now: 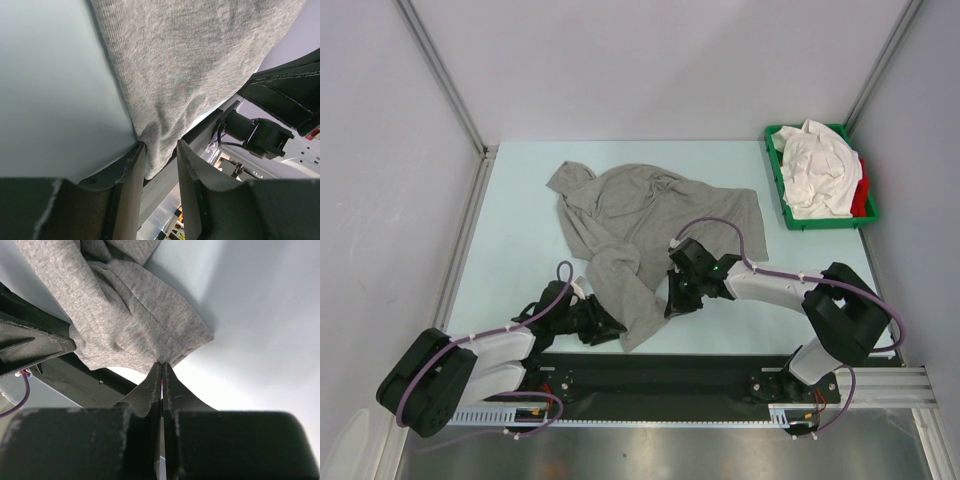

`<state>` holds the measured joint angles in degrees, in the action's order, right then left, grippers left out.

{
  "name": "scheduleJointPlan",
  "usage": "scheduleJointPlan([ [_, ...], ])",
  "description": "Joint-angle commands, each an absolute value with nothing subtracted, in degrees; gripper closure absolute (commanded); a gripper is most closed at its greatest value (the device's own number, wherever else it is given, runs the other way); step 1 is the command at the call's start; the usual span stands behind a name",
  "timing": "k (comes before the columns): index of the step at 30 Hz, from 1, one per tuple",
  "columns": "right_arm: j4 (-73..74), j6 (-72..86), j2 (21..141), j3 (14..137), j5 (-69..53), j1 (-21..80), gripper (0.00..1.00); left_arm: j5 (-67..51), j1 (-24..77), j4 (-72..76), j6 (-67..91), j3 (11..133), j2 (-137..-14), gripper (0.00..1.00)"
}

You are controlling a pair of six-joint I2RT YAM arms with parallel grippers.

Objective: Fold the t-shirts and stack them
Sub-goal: Flatten the tshirt out

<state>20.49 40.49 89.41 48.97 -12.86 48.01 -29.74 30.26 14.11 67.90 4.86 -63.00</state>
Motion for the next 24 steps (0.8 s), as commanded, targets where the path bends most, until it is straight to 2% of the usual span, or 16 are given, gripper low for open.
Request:
scheduleJointPlan([
  [1,20.6,40.9,89.1,48.4,-11.4,47.8,1.00,-27.6,30.4,10.4,65.0,4.5,-64.2,0.61],
  [5,20.6,40.4,89.4,48.0,-11.0,47.7,1.00,-28.1,30.4,10.5,64.5,4.7,-64.9,0.58],
  [6,20.6,40.3,90.0,48.2,-11.0,47.7,0.93,-28.5,30.4,10.5,64.3,4.7,-65.3,0.58],
  [10,21.4,39.7,90.4,49.0,-11.0,47.8,0.81,-29.5,30.4,11.0,64.0,4.8,-66.7,0.57],
  [11,21.7,39.3,90.2,49.1,-10.5,47.9,0.77,-29.7,30.4,11.2,63.8,4.8,-67.2,0.57],
  [13,22.8,38.1,89.2,49.6,-10.2,48.5,0.61,-30.2,30.4,11.6,63.6,4.7,-67.6,0.58],
  [14,22.9,37.3,88.7,49.8,-10.0,48.8,0.56,-30.5,30.4,11.9,63.6,4.6,-67.8,0.60],
  [15,23.5,35.7,88.2,50.1,-9.7,50.1,0.46,-30.6,30.4,12.3,63.5,4.6,-67.8,0.62],
  [16,23.8,34.6,87.0,50.4,-9.1,50.6,0.41,-30.8,30.4,12.3,63.5,4.6,-67.6,0.66],
  [18,24.6,32.7,86.1,50.9,-7.7,52.2,0.36,-30.9,30.5,11.8,63.5,4.7,-66.7,0.68],
  [20,25.4,31.6,85.5,51.2,-6.2,53.4,0.36,-30.7,30.4,10.7,63.3,5.0,-66.1,0.69],
  [21,25.4,31.5,85.4,51.1,-6.2,53.5,0.34,-30.8,30.4,10.0,63.2,5.0,-65.6,0.67],
  [22,25.2,31.4,85.2,50.9,-6.1,53.4,0.34,-30.9,30.4,10.0,63.0,5.0,-65.3,0.60],
  [24,24.5,31.4,85.3,50.9,-6.0,53.0,0.33,-31.4,30.5,10.0,63.0,4.8,-64.8,0.55],
])
